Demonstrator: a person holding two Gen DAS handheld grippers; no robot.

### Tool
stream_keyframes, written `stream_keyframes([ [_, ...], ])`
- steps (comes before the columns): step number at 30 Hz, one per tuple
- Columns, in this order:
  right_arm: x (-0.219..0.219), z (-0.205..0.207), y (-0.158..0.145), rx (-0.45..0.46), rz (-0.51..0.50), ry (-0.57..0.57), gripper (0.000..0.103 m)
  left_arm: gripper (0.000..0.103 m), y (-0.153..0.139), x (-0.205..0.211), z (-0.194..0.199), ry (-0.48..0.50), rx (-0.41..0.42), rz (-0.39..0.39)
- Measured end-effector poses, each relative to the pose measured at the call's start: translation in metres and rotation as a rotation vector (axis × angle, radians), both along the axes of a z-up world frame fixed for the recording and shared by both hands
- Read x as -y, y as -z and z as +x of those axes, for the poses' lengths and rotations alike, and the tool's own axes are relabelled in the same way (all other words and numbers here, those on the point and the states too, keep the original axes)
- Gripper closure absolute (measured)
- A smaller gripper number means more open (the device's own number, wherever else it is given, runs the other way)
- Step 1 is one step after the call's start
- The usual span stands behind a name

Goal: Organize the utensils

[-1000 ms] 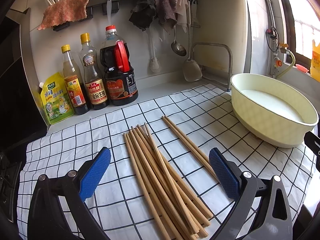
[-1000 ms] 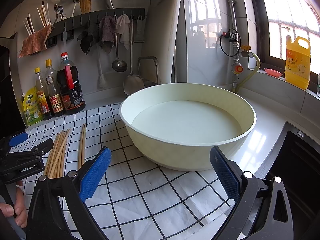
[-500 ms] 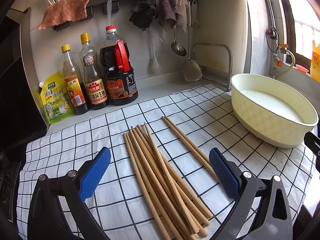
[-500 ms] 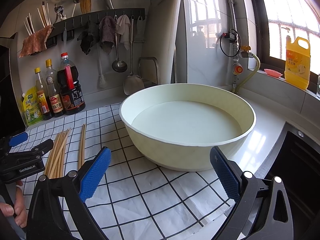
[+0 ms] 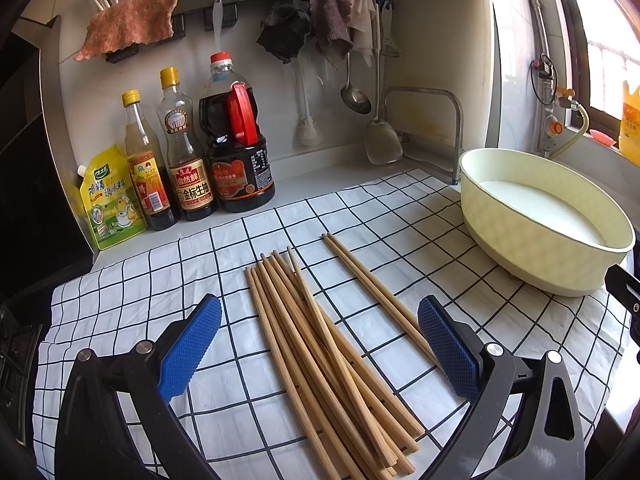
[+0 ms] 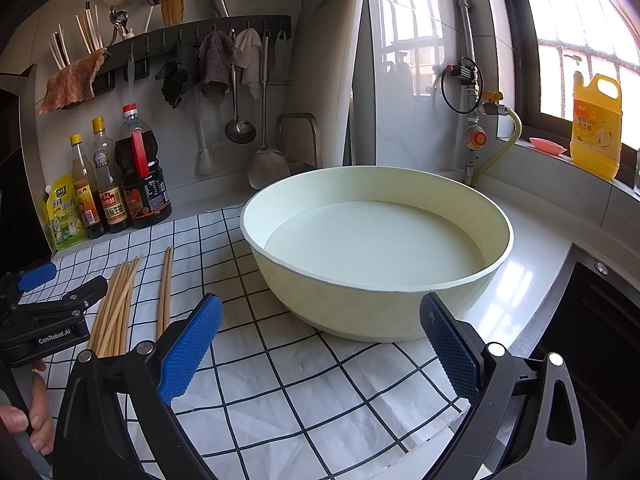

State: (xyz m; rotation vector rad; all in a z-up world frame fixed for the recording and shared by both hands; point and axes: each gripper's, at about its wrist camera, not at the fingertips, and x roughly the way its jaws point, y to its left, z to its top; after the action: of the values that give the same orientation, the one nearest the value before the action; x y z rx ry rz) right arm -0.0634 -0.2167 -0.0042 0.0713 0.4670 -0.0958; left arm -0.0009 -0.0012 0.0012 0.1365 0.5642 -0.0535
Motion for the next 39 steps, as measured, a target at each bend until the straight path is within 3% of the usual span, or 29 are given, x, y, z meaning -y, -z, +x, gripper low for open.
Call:
stream_keyframes([
  [39, -0.0015, 0.0004, 0.0019, -0.007, -0.004, -0.007, 0.009, 0.006, 0.0008, -0.0008, 0.0, 0.0, -0.002, -0.004],
])
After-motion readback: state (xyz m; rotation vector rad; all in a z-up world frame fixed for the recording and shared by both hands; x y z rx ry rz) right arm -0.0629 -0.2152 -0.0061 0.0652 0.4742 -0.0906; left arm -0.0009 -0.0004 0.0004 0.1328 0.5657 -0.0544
